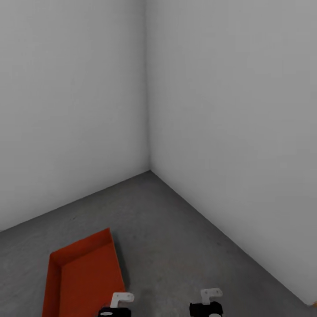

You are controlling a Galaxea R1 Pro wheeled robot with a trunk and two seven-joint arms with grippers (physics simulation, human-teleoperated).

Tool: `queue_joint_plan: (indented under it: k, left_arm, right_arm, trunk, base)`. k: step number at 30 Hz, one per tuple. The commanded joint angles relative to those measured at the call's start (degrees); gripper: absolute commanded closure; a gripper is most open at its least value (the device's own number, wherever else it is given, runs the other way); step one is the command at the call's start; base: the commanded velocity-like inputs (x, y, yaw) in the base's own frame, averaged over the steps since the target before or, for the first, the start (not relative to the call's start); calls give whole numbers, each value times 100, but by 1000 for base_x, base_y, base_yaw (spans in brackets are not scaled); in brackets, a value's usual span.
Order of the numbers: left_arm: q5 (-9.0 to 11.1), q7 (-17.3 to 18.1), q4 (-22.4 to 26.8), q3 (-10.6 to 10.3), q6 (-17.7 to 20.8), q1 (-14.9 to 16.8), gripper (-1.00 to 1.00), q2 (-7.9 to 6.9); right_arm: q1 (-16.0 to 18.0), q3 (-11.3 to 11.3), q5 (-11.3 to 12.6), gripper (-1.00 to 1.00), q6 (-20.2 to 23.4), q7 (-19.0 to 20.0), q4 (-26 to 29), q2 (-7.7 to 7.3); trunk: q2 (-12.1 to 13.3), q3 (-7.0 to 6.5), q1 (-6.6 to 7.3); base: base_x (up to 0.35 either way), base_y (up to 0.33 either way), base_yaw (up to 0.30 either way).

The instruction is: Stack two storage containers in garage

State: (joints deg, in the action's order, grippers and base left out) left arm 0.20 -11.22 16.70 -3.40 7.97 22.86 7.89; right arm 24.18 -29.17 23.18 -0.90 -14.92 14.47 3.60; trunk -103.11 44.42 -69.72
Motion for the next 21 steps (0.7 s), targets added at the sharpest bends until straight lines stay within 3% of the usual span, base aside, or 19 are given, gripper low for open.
queue_joint_plan:
  k: [1, 10, 17, 21]
  left_arm:
    - [1, -35, -190, -36, 11, 0, -100, 3]
    - [83, -44, -1046, -6, -49, 0, -100, -37]
    - [101, -46, -1386, -3, -45, 0, -100, -62]
    - [118, -47, -1583, 1, -42, 0, -100, -175]
  right_arm:
    - [-16, -48, 55, -100, 8, -26, -35, 0]
    - [15, -49, 55, -100, 3, 12, -185, 0]
    - [0, -48, 55, -100, -23, 15, -354, 6]
    - [-84, -48, 55, -100, -31, 15, -383, 7]
  trunk:
    - [-2, 5, 1]
    - [-2, 6, 1]
    - [-2, 6, 1]
    - [-2, 6, 1]
  base:
    - [0, 0, -286]
    - [0, 0, -286]
    - [0, 0, -286]
    - [0, 0, -287]
